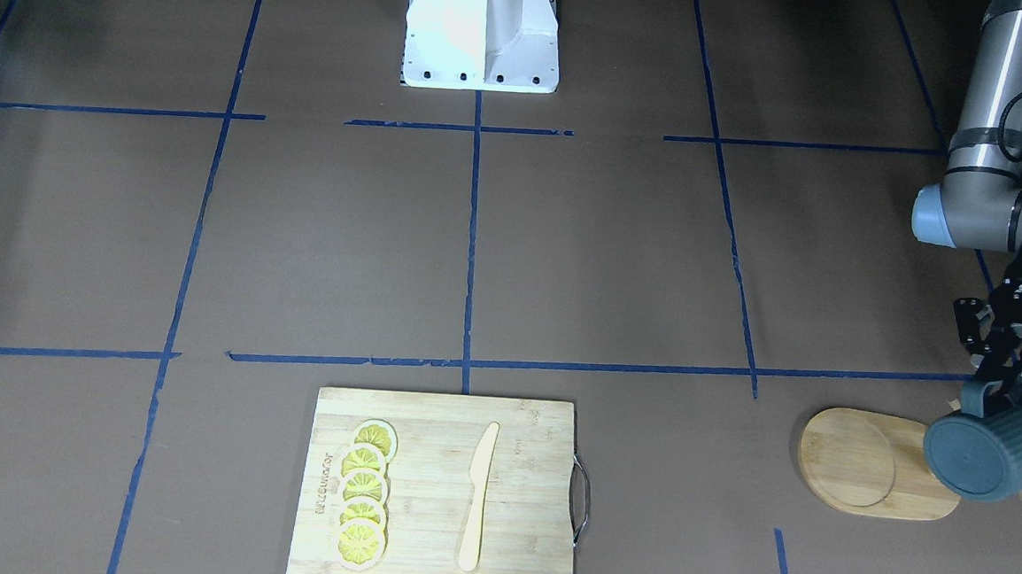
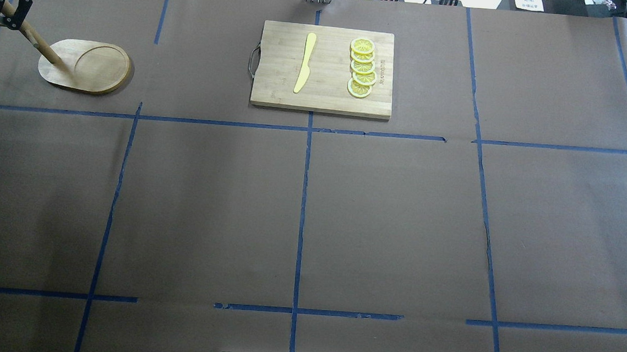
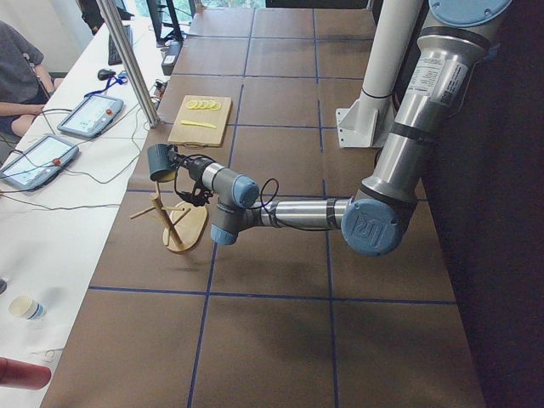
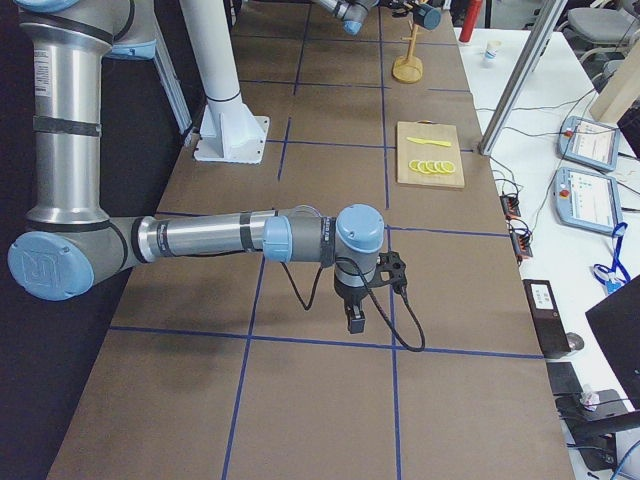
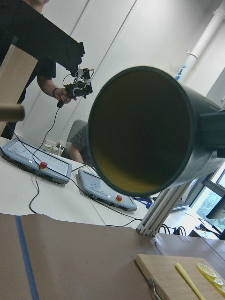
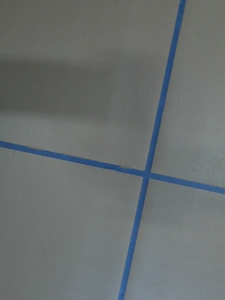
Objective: Hang cup on storage rack
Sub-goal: 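Hook the mug handle onto a rack peg with the left gripper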
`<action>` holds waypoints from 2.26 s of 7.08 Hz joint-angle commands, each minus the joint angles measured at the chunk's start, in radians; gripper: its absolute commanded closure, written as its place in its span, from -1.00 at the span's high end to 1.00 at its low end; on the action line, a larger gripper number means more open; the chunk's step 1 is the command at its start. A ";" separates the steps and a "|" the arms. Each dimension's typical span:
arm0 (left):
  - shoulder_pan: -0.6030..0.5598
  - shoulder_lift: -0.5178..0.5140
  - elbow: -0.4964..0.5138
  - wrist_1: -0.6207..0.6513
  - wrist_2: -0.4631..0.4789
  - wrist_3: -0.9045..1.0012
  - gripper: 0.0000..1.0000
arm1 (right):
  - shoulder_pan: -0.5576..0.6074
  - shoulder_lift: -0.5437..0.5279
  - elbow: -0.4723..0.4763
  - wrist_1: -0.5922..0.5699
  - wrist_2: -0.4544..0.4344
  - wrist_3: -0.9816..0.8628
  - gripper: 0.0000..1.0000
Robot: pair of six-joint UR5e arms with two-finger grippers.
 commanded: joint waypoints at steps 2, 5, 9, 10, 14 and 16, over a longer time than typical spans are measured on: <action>-0.003 -0.005 0.069 -0.004 0.002 -0.004 -1.00 | 0.000 0.000 0.005 0.000 0.000 0.000 0.99; -0.004 0.005 0.113 -0.056 0.002 -0.004 -1.00 | 0.000 0.000 0.007 0.000 0.000 0.000 0.99; -0.003 0.007 0.138 -0.059 0.005 -0.002 -0.59 | 0.000 -0.002 0.007 0.000 0.000 0.000 0.99; -0.003 0.005 0.136 -0.061 0.006 -0.001 0.53 | 0.000 -0.002 0.007 0.000 0.000 0.000 0.99; -0.009 0.063 0.115 -0.184 0.005 -0.001 1.00 | 0.000 -0.002 0.007 0.000 0.000 0.000 0.99; -0.011 0.186 -0.022 -0.205 0.003 0.001 1.00 | 0.000 -0.002 0.007 0.000 0.000 0.000 0.99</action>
